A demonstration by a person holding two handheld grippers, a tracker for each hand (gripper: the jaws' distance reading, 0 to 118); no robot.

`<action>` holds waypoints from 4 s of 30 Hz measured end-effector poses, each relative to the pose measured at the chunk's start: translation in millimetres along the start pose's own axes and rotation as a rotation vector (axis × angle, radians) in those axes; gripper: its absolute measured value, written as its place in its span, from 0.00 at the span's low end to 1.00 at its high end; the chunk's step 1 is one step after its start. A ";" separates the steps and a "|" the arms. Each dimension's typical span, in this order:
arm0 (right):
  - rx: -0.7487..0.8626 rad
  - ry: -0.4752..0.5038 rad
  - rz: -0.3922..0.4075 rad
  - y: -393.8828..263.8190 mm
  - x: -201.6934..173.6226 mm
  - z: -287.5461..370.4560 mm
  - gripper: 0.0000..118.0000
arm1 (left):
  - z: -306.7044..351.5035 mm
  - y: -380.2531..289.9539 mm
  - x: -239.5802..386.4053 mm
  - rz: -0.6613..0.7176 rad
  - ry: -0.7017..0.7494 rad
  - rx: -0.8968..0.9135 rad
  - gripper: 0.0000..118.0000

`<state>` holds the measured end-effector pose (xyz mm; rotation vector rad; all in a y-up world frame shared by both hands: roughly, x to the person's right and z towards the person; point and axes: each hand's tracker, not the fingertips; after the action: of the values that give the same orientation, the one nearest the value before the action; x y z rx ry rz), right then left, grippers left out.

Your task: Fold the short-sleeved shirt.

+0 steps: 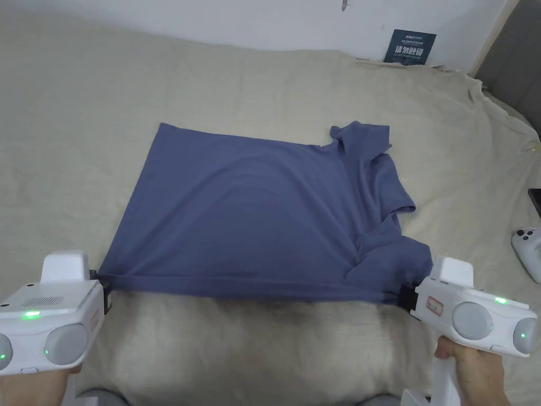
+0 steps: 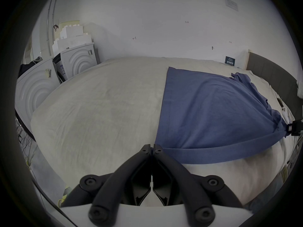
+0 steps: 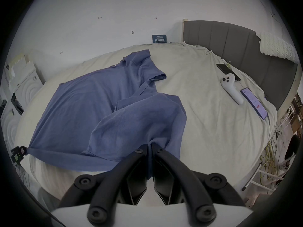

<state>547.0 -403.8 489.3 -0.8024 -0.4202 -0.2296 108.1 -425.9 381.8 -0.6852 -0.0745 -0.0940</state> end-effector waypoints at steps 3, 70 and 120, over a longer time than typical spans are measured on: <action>-0.020 0.010 0.011 -19.0 2.0 11.2 0.03 | 9.8 -10.7 -4.1 -0.003 -0.005 -0.011 0.00; 0.056 0.039 0.055 38.7 44.9 57.1 0.00 | 106.7 29.2 38.1 -0.002 -0.194 0.446 0.00; -0.112 0.044 -0.153 34.6 69.1 3.7 0.00 | -3.3 -1.6 -13.2 -0.092 -0.138 -0.360 0.43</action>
<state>620.0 -380.4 500.2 -0.8743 -0.4302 -0.4151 95.0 -428.4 378.9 -1.0485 -0.2256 -0.1500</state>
